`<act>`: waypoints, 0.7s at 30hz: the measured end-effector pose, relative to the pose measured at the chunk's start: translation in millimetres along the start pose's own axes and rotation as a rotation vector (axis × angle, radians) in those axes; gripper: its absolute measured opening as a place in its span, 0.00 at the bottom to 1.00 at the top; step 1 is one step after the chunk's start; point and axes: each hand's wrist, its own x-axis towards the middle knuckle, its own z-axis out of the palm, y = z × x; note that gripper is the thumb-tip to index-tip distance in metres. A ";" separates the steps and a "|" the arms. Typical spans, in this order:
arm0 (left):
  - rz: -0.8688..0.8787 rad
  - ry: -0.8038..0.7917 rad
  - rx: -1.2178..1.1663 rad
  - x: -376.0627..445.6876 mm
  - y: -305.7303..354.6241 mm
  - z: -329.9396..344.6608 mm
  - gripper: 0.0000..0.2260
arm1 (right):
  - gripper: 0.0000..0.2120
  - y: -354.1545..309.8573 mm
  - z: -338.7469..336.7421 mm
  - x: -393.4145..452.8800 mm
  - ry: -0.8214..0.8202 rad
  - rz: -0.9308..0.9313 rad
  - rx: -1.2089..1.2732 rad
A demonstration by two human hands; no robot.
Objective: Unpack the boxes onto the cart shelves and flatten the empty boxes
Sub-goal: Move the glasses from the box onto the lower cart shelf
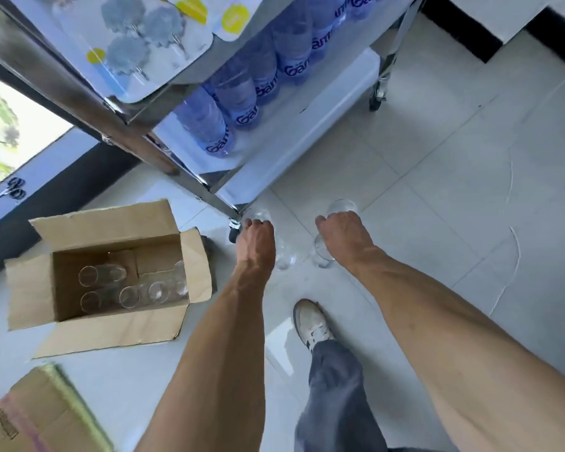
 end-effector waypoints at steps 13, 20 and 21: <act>-0.228 0.102 0.047 81.2 31.8 23.9 0.15 | 0.13 65.9 4.0 97.7 0.198 -0.255 -0.239; -0.327 0.176 0.024 118.2 35.3 21.2 0.14 | 0.16 81.7 -15.7 152.5 0.292 -0.401 -0.276; -0.329 0.212 0.024 126.2 32.9 20.7 0.14 | 0.18 83.2 -16.9 162.3 0.315 -0.410 -0.254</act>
